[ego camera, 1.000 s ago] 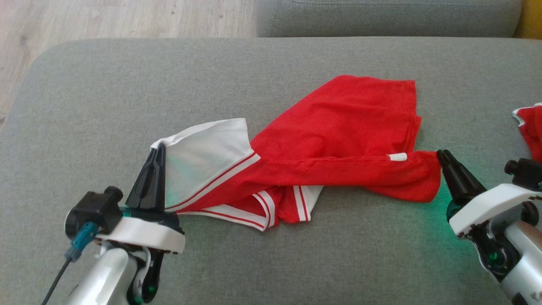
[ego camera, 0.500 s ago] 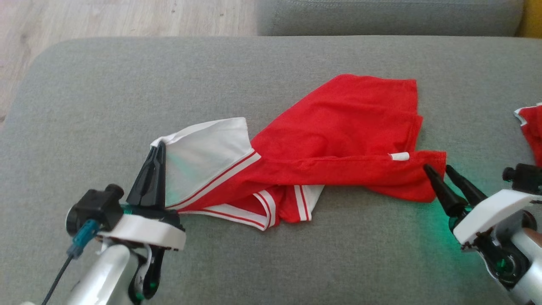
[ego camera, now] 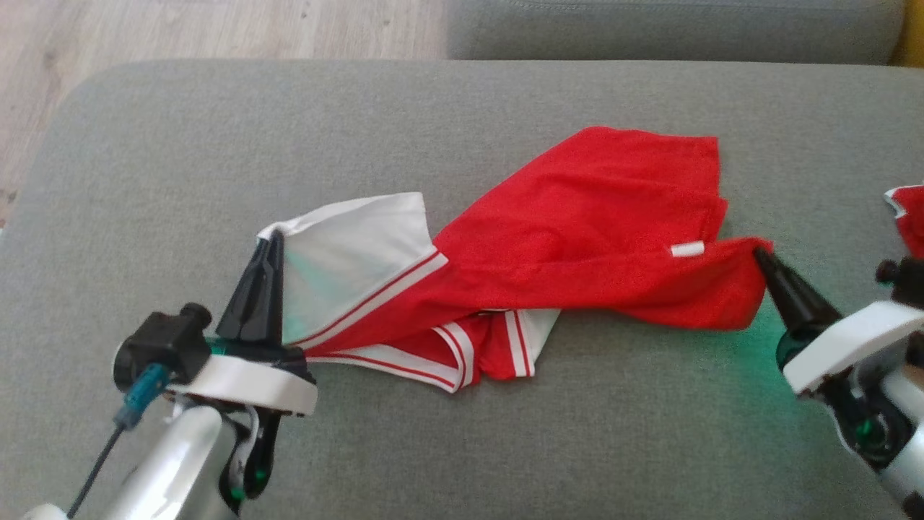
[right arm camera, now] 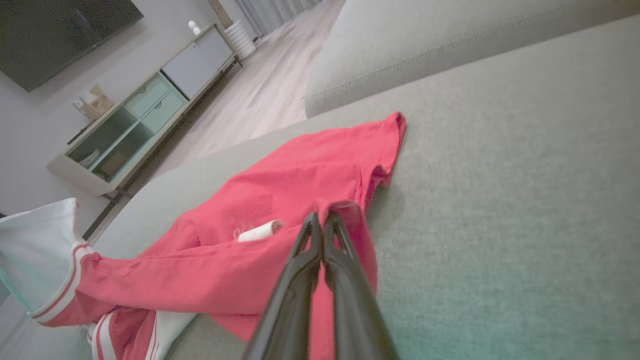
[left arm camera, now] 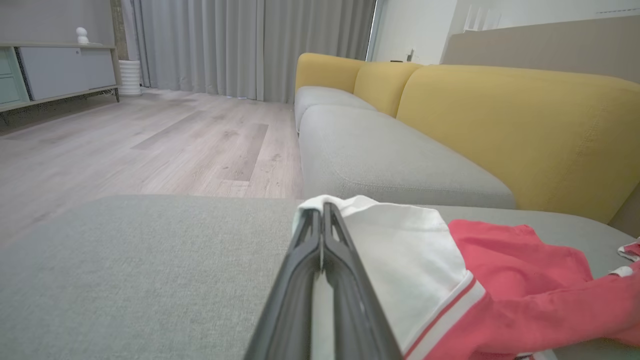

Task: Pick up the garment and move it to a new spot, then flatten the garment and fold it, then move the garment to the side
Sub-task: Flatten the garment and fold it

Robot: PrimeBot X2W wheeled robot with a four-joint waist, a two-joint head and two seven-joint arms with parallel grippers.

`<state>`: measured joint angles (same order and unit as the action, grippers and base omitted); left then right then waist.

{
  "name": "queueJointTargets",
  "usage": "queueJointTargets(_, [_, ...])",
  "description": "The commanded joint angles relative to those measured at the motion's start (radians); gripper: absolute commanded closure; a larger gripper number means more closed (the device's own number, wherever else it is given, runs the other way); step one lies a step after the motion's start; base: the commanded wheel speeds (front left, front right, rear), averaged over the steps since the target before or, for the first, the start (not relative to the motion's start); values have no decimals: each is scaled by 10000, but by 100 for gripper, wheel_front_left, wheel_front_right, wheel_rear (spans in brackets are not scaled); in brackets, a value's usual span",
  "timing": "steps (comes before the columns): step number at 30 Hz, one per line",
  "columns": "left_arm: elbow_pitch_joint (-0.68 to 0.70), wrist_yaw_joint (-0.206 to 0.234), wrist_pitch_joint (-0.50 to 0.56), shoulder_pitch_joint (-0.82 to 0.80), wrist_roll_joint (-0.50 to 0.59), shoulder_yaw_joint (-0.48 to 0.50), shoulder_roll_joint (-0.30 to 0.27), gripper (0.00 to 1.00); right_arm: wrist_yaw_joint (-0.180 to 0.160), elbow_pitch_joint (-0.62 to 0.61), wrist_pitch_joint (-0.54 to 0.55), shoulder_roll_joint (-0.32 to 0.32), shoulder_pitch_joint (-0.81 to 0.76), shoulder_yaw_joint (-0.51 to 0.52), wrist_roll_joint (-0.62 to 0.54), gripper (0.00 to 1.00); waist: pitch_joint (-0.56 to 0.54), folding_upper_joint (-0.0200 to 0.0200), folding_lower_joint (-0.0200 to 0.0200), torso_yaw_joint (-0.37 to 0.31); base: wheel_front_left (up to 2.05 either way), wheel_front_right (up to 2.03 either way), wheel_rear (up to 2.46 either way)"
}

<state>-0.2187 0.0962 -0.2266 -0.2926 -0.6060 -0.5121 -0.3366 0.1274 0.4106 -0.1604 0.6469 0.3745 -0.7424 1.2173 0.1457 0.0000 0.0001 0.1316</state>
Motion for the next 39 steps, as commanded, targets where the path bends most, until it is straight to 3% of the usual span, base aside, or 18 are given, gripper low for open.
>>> queueJointTargets(1, [290,-13,-139,-631,80,481,-300,100,33,-245,-191,432,249,25,-76,100,-52,0,-1,-53,0,0,0])
queueJointTargets(6, [863,-560,-260,-1149,-337,1104,-475,100,33,-896,-754,948,804,520,-141,100,-381,0,-1,-310,0,0,0])
queueJointTargets(12, [2045,-1292,-327,-2512,-985,2415,-797,100,33,-2278,-974,2007,1641,1520,-468,100,-1094,0,-1,-650,0,0,0])
queueJointTargets(21, [2568,-1727,659,-5162,-1638,2861,-1285,100,33,-3179,-861,2930,3311,2625,-1253,100,-1841,0,-1,-1071,0,0,0])
queueJointTargets(30, [391,-1704,2065,-7669,-1993,2407,-933,100,33,-2141,289,2344,5332,2110,-1740,100,-1430,0,-1,-1114,0,0,0])
queueJointTargets(39, [-2344,-1757,1869,-9787,-950,1735,-802,100,33,-791,351,1464,7332,1346,-2202,100,636,0,-1,-836,0,0,0])
